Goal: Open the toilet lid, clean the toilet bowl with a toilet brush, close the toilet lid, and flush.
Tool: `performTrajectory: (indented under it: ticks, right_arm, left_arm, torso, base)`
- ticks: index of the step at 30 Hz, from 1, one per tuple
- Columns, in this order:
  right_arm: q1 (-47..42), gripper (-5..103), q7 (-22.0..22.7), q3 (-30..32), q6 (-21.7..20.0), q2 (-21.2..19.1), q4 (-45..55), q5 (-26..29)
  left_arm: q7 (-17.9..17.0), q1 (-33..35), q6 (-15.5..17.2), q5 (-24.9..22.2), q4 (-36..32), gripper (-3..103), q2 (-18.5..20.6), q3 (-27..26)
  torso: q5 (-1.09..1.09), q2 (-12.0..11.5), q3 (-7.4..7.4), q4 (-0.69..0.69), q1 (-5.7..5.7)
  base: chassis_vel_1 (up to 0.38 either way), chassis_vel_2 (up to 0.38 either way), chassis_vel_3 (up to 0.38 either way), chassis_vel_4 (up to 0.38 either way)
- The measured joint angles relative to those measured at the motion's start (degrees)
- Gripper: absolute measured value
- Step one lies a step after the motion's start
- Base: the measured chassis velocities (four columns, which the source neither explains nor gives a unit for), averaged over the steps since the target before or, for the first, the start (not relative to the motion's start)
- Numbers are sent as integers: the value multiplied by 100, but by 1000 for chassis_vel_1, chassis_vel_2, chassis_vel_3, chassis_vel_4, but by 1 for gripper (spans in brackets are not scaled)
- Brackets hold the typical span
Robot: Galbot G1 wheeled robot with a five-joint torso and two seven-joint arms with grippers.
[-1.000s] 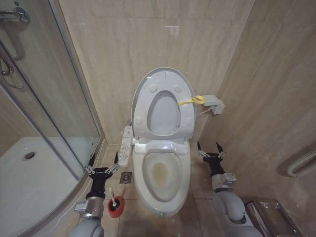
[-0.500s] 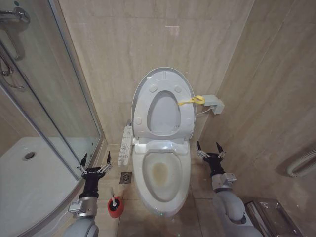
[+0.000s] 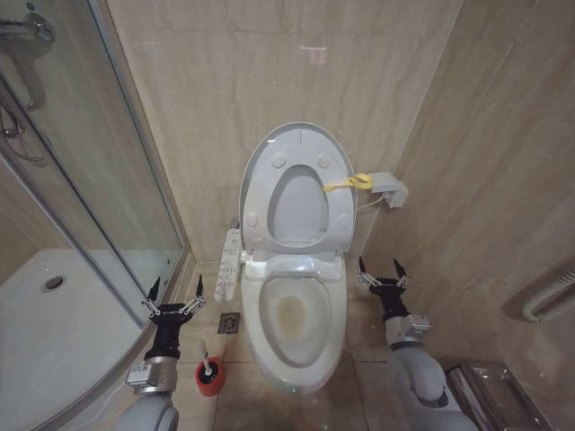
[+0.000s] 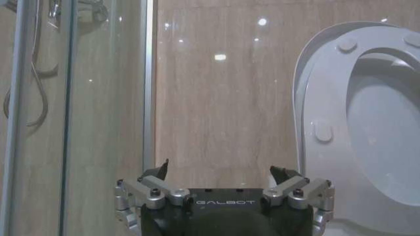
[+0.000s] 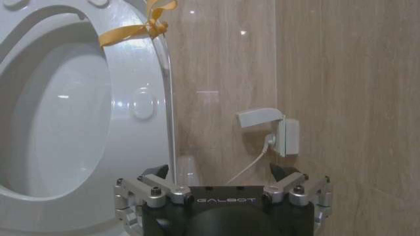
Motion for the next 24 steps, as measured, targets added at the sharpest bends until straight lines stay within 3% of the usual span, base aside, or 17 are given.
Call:
performTrajectory:
  ticks: [24]
  right_arm:
    - [0,100,0,0,0,0,0,0]
  left_arm:
    - [2,0,0,0,1,100,0,3]
  torso:
    - [0,0,0,0,0]
  base:
    - [0,0,0,0]
